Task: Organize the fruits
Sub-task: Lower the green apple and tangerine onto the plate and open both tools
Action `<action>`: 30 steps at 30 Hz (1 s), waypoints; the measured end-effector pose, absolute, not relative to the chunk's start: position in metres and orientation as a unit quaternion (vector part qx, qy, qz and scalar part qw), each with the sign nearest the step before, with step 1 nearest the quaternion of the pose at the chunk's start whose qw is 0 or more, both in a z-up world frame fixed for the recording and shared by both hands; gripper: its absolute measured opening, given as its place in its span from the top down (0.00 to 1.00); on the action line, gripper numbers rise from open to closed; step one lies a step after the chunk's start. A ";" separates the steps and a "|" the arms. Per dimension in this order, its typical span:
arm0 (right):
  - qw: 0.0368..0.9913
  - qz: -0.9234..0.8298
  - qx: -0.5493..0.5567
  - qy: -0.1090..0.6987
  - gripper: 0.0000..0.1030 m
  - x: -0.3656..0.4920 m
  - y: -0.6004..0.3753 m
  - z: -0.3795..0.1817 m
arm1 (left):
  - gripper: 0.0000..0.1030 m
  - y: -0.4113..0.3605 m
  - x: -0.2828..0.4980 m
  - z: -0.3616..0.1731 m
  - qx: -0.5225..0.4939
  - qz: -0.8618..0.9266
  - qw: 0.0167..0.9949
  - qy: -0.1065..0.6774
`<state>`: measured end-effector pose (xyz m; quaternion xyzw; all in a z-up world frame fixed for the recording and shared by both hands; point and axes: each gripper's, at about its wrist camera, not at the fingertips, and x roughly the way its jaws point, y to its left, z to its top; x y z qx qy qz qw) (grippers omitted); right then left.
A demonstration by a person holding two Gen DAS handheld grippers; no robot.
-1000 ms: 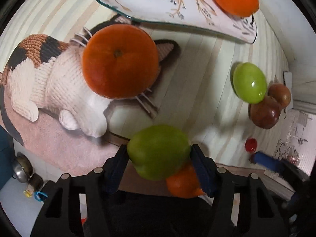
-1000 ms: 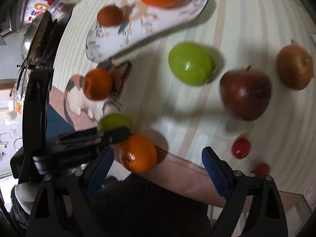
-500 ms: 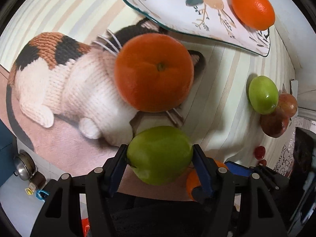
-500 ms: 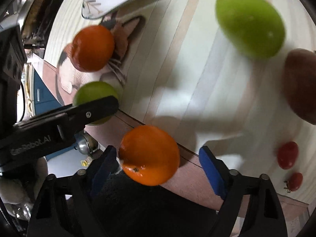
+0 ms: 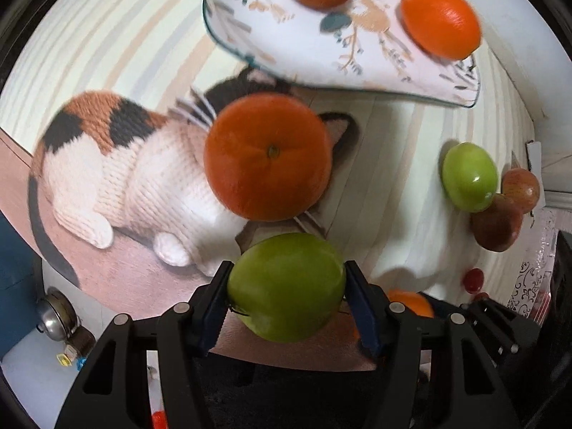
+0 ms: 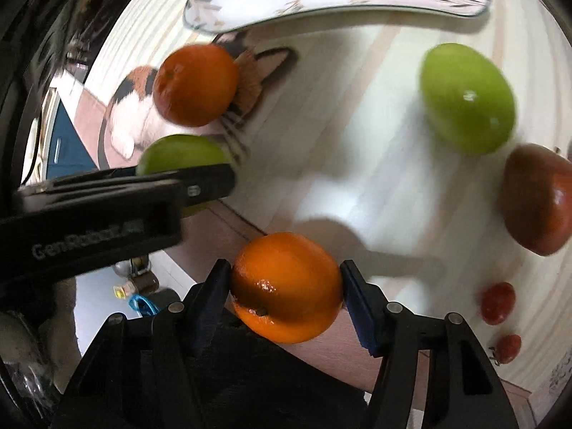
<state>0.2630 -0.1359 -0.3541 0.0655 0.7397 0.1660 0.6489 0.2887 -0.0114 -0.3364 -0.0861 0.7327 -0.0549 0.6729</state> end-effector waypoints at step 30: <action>0.693 0.144 0.248 0.661 0.37 0.453 -0.139 -0.360 | 0.43 0.032 0.468 -0.314 -0.100 -0.036 0.687 0.719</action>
